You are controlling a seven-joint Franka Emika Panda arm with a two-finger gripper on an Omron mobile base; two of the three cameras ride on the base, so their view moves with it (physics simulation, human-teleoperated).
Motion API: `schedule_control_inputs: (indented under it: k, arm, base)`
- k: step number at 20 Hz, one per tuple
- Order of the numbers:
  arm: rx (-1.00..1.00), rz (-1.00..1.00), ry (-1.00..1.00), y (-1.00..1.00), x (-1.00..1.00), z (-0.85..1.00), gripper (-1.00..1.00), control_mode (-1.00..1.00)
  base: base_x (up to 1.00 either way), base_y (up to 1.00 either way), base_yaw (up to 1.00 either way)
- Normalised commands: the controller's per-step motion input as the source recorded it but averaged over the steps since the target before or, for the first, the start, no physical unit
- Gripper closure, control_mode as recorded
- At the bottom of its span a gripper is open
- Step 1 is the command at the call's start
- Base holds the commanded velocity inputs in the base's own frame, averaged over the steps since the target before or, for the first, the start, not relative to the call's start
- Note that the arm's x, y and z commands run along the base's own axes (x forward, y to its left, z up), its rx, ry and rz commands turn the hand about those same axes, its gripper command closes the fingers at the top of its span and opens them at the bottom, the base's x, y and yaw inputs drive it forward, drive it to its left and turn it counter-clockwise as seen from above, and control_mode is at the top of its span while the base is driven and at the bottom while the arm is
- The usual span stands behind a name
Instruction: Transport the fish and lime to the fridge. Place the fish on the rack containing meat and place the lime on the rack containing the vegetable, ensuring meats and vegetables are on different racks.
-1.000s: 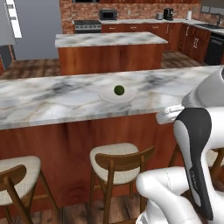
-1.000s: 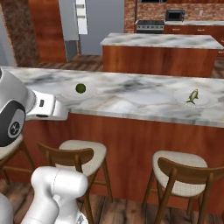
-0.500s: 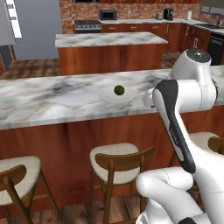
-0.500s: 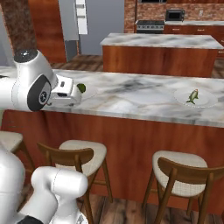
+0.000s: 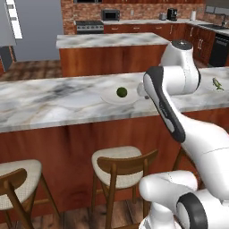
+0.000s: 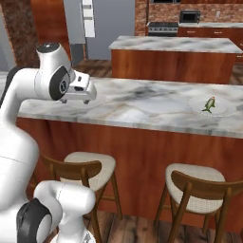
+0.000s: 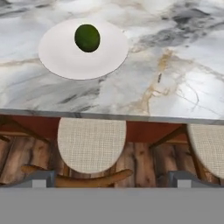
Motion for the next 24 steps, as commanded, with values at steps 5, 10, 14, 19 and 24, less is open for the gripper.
schedule_control_inputs:
  k: [5,10,14,19,24]
  arm:
    - [0.02,-0.04,0.13,0.14,0.72,-0.01,-1.0,-1.0]
    - [0.0,-0.05,0.12,0.33,0.79,-0.14,-1.0,-1.0]
    - [0.0,-0.04,0.06,0.18,0.61,-0.07,-1.0,-1.0]
    - [0.0,-0.03,0.08,0.09,0.54,-0.09,-1.0,-1.0]
    - [0.0,0.0,0.05,0.07,0.22,-0.2,-1.0,-1.0]
  base:
    - [0.0,0.0,0.0]
    - [0.0,0.0,0.0]
    - [0.0,0.0,0.0]
    - [0.0,0.0,0.0]
    - [0.0,0.0,0.0]
